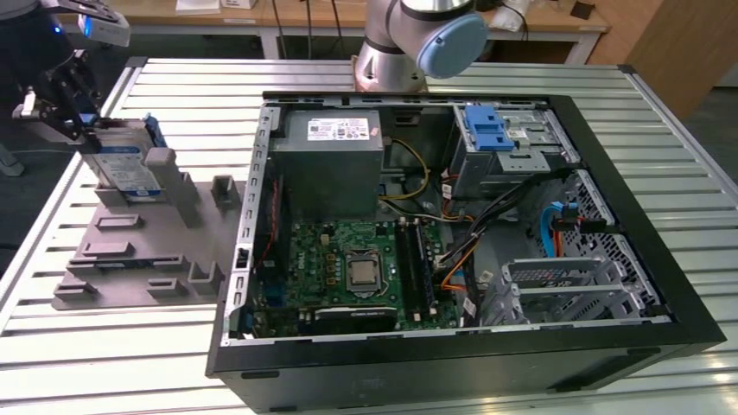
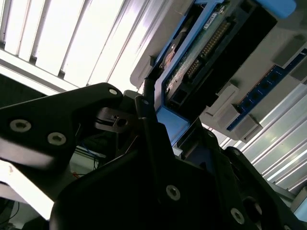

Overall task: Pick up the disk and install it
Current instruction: 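Pick up the disk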

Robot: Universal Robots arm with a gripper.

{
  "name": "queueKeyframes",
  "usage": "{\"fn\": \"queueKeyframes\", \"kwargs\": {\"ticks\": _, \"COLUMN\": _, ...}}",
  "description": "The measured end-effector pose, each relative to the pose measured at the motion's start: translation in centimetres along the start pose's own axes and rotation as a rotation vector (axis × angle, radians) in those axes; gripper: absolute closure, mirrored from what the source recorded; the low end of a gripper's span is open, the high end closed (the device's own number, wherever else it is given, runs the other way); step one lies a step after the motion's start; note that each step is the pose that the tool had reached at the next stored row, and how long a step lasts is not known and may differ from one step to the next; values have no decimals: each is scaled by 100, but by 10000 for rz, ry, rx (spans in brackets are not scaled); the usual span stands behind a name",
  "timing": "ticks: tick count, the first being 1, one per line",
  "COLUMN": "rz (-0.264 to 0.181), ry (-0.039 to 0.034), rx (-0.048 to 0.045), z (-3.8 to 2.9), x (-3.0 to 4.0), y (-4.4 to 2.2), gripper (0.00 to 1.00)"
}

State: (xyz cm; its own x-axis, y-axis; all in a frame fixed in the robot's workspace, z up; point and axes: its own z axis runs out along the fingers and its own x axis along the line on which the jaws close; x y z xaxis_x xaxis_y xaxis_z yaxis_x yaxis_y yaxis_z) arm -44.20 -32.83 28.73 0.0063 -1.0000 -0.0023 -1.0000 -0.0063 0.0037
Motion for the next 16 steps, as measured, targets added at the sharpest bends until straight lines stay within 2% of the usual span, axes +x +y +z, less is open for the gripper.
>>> {"fn": "queueKeyframes", "kwargs": {"ticks": 2, "rz": 13, "ry": 25, "rx": 3, "z": 1, "x": 0, "y": 0, "gripper": 56}}
{"fn": "queueKeyframes", "kwargs": {"ticks": 4, "rz": 17, "ry": 102, "rx": 1, "z": 0, "x": -1, "y": 0, "gripper": 56}}
{"fn": "queueKeyframes", "kwargs": {"ticks": 6, "rz": 15, "ry": 141, "rx": -2, "z": -1, "x": 1, "y": 0, "gripper": 56}}
{"fn": "queueKeyframes", "kwargs": {"ticks": 10, "rz": 30, "ry": 142, "rx": 0, "z": -1, "x": 0, "y": 0, "gripper": 55}}
{"fn": "queueKeyframes", "kwargs": {"ticks": 11, "rz": 46, "ry": 141, "rx": 0, "z": -1, "x": 0, "y": 0, "gripper": 49}}
{"fn": "queueKeyframes", "kwargs": {"ticks": 16, "rz": 168, "ry": 141, "rx": -1, "z": -1, "x": 0, "y": 0, "gripper": 49}}
